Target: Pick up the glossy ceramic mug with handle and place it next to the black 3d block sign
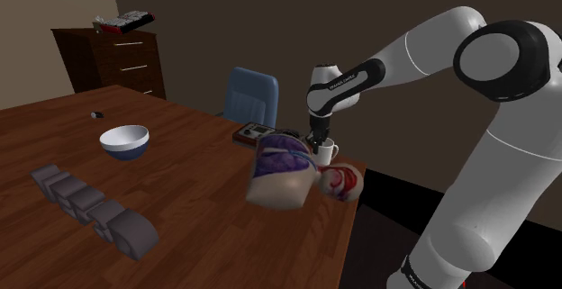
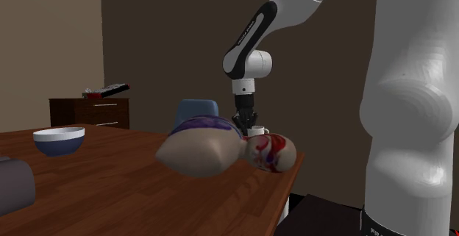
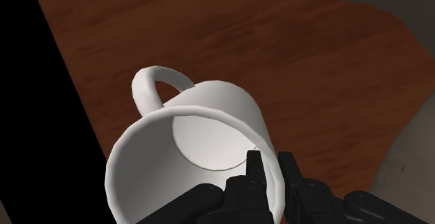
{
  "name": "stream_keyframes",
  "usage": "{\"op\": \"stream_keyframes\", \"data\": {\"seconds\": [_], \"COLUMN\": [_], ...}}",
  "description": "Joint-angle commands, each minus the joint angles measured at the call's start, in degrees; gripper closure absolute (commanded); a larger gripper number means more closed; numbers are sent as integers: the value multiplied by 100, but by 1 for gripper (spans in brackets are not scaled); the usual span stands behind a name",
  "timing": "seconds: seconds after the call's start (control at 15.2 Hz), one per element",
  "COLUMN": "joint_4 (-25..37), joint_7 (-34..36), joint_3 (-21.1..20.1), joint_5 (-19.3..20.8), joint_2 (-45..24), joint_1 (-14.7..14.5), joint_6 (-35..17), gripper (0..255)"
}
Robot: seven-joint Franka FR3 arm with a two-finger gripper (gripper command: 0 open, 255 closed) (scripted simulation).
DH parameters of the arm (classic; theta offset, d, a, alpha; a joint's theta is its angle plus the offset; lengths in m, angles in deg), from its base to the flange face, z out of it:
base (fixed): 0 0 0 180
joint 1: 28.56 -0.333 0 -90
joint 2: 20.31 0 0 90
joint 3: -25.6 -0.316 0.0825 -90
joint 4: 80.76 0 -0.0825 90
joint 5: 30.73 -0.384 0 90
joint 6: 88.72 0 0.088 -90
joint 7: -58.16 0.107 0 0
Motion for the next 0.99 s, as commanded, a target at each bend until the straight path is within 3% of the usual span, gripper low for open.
{"op": "stream_keyframes", "data": {"seconds": [0.0, 0.92], "joint_4": [-195, 356], "joint_7": [49, 61], "joint_3": [-24, -61], "joint_5": [18, 85], "joint_2": [27, 583], "joint_1": [-23, -37], "joint_6": [-145, 955], "gripper": [255, 255]}}
